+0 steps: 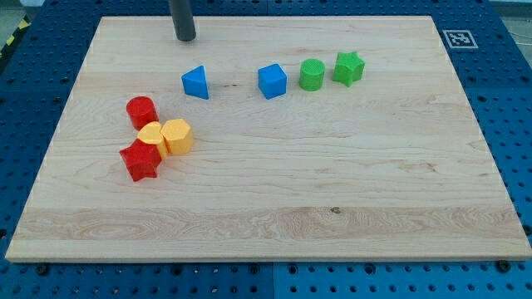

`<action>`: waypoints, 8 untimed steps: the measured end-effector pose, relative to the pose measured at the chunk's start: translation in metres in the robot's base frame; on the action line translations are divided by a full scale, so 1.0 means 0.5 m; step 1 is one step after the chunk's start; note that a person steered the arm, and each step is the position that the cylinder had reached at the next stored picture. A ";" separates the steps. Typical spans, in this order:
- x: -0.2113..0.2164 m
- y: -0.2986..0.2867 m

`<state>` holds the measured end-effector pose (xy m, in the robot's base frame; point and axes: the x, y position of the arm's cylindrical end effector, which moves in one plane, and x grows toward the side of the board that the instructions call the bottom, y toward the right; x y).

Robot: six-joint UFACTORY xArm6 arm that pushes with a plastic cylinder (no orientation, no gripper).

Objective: Point your arm in between the blue blocks

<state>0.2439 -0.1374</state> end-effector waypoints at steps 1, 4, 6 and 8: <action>0.003 -0.001; 0.138 0.070; 0.213 0.148; 0.312 0.201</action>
<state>0.3999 -0.0368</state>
